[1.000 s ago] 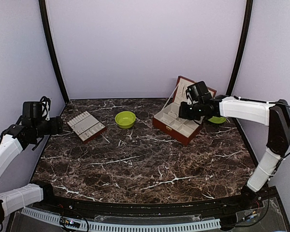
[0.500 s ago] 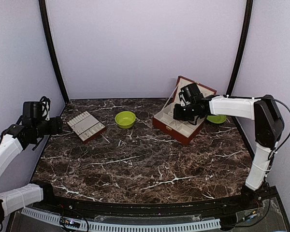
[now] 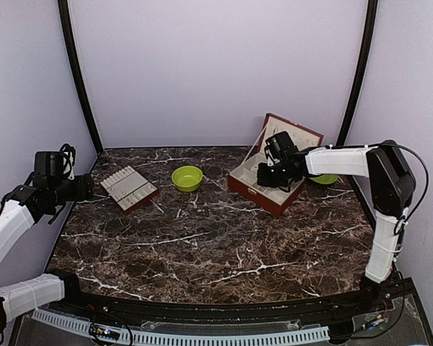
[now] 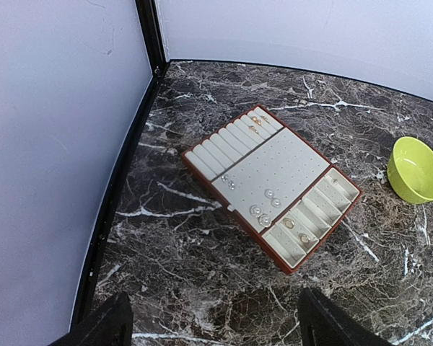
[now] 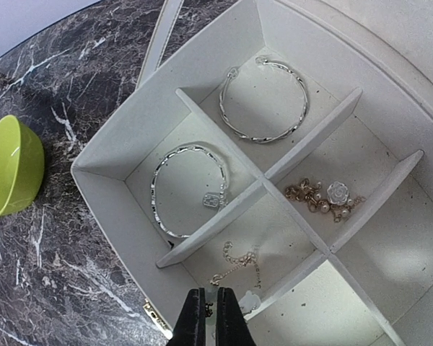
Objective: Organize the mixed jewelry
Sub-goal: Adjust the jewelry box at the center of the board.
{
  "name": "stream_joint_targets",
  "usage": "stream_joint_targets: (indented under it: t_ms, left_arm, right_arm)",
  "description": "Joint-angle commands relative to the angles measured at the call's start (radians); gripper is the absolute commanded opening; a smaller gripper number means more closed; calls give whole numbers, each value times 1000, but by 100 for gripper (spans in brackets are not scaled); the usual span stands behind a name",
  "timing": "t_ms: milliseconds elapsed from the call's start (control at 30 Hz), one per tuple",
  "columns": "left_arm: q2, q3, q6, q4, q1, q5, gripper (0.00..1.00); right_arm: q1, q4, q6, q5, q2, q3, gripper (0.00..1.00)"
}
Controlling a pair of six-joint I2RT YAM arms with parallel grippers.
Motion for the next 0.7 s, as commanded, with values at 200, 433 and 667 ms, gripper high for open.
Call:
stream_joint_targets:
  t_ms: [200,433,667]
  left_arm:
    - [-2,4,8,-10,3,-1,82]
    - [5,5,16,-4,3,14,82]
    - [15,3,35,6,4,62,83]
  right_arm:
    - [-20,30,-1,12,34,25,9]
    - [-30,37,2,-4,21,25,30]
    - [-33,35,-2,-21,-25,19,35]
